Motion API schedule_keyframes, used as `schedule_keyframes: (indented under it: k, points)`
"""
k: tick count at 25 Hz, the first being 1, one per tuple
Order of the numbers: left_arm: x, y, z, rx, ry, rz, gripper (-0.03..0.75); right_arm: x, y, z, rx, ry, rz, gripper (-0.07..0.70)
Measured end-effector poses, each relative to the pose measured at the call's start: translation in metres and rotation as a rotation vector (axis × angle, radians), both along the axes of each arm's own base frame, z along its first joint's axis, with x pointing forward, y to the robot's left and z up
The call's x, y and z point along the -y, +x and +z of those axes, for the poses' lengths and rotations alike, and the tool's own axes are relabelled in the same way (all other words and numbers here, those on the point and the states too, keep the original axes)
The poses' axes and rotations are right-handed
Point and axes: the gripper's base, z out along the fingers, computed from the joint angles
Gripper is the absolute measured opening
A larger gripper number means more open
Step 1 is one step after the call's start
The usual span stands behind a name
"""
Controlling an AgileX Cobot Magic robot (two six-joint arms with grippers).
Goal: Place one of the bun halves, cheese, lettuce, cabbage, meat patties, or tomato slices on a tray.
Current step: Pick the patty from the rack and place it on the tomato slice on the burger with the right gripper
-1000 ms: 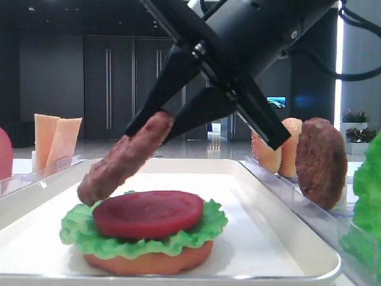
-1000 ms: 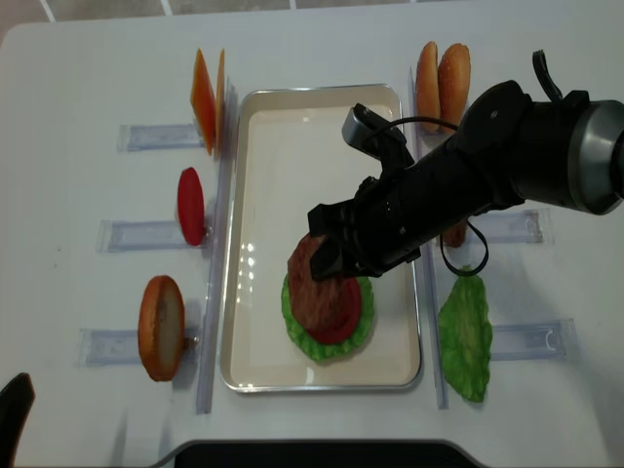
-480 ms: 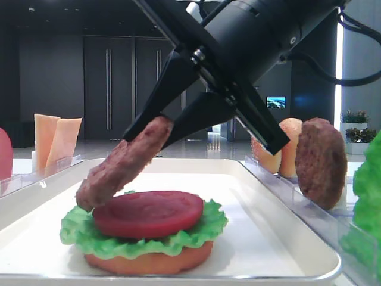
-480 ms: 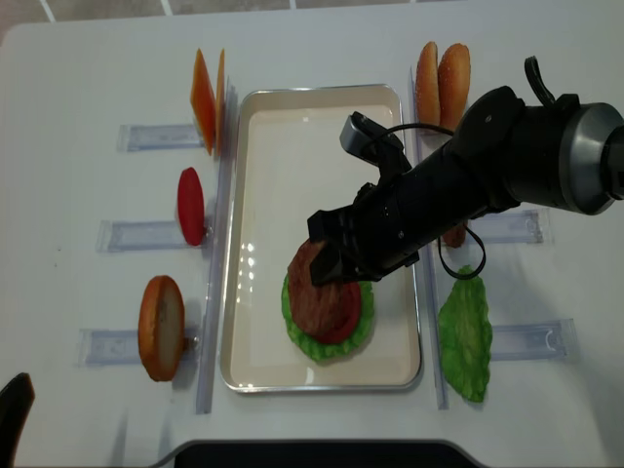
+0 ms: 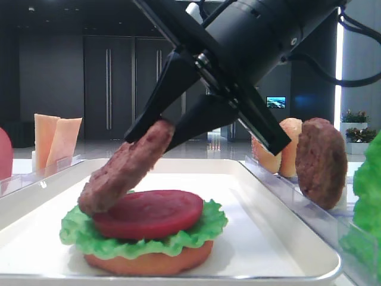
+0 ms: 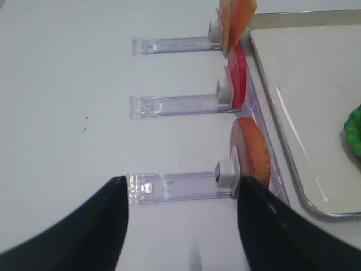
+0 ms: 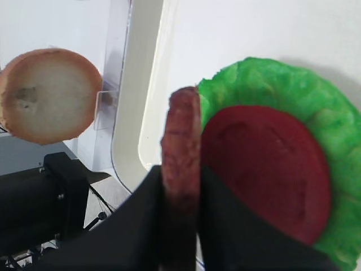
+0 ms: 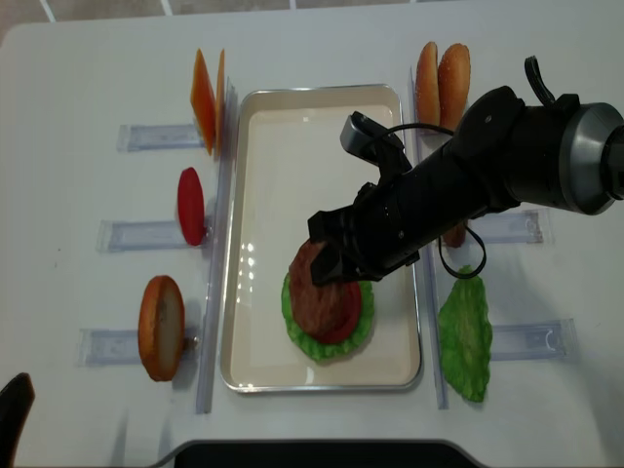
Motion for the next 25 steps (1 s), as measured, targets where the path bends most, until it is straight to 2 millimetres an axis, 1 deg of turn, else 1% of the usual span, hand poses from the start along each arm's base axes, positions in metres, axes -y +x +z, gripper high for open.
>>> schedule_keyframes:
  k: [5, 13, 22, 25]
  points:
    - [0.0000, 0.0000, 0.0000, 0.000, 0.000, 0.000, 0.465, 0.0004, -0.0002, -0.0005, 0.005, -0.007, 0.007, 0.202]
    - [0.0000, 0.0000, 0.0000, 0.000, 0.000, 0.000, 0.465, 0.0009, 0.0010, -0.0010, 0.017, -0.015, 0.000, 0.249]
    - [0.0000, 0.0000, 0.0000, 0.000, 0.000, 0.000, 0.465, 0.0032, 0.0013, -0.0034, 0.031, -0.051, 0.010, 0.400]
    - [0.0000, 0.0000, 0.0000, 0.000, 0.000, 0.000, 0.465, 0.0043, 0.0016, -0.0045, 0.028, -0.068, 0.002, 0.424]
